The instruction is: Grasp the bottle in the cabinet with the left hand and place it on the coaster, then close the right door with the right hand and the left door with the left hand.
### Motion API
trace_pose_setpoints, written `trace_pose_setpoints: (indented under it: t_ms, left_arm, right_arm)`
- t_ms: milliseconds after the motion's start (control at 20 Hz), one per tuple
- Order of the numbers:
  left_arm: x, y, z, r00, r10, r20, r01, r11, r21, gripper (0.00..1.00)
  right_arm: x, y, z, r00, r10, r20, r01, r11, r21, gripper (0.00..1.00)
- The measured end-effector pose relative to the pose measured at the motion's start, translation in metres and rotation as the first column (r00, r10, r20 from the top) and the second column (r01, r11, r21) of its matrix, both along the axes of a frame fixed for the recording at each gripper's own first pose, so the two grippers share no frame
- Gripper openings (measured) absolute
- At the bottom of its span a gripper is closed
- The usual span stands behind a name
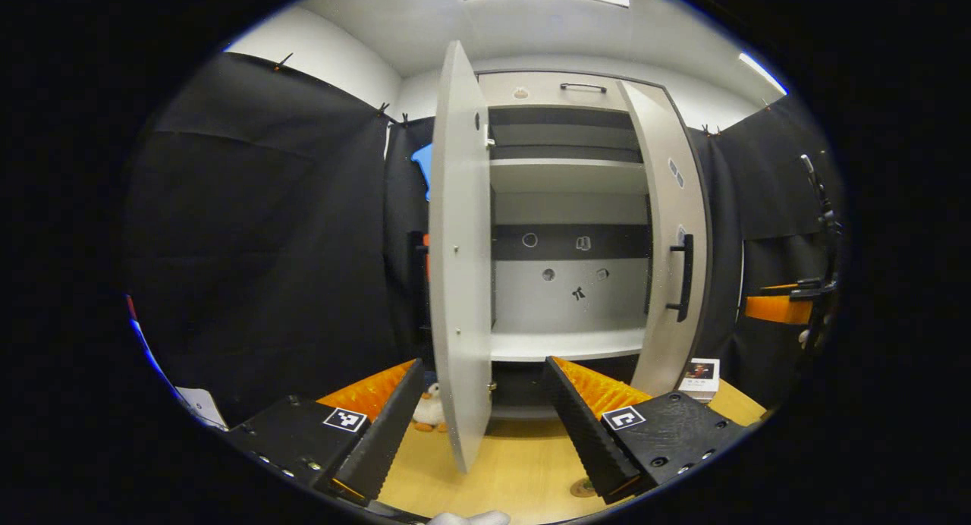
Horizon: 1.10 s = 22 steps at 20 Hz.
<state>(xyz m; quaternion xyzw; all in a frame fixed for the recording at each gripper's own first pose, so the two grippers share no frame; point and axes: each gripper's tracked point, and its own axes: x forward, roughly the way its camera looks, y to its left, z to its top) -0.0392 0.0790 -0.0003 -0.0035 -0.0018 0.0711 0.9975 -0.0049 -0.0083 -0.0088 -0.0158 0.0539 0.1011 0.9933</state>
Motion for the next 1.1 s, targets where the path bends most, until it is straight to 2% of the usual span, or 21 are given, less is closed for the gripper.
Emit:
trace_pose_setpoints:
  t_ms: [100,350,400,450,600,650,750,1100]
  left_arm:
    - [0.004,0.031,0.003,0.999,0.041,0.005,-0.041,0.999,-0.004,0.96]
    - [0.018,0.109,0.007,0.988,0.15,0.02,-0.151,0.989,0.005,0.97]
    - [0.022,0.118,0.007,0.987,0.159,0.02,-0.159,0.987,0.001,0.92]
    - [0.028,0.125,0.008,0.987,0.16,0.026,-0.16,0.987,0.001,0.95]
    - [0.046,0.144,0.01,0.984,0.175,0.031,-0.176,0.984,0.031,0.95]
    - [0.053,0.148,0.014,0.984,0.174,0.039,-0.176,0.984,0.037,0.95]
    - [0.067,0.15,0.021,0.985,0.162,0.056,-0.165,0.986,0.04,0.95]
    - [0.099,0.13,0.023,0.993,0.105,0.056,-0.107,0.994,0.034,0.95]
  right_arm:
    - [-0.002,0.001,-0.005,1.0,-0.016,-0.013,0.016,1.0,0.005,0.97]
    - [-0.011,0.005,-0.013,0.997,-0.061,-0.04,0.062,0.998,0.018,0.94]
    - [-0.013,0.004,-0.014,0.997,-0.072,-0.042,0.073,0.997,0.018,0.94]
    - [-0.014,0.004,-0.015,0.996,-0.081,-0.04,0.082,0.996,0.02,0.97]
    - [-0.018,0.006,-0.019,0.993,-0.103,-0.057,0.104,0.994,0.028,0.97]
    - [-0.022,0.007,-0.021,0.992,-0.106,-0.063,0.108,0.994,0.029,0.94]
    - [-0.025,0.006,-0.023,0.99,-0.117,-0.072,0.119,0.993,0.022,0.97]
    - [-0.031,0.004,-0.027,0.986,-0.144,-0.09,0.146,0.989,0.021,0.95]
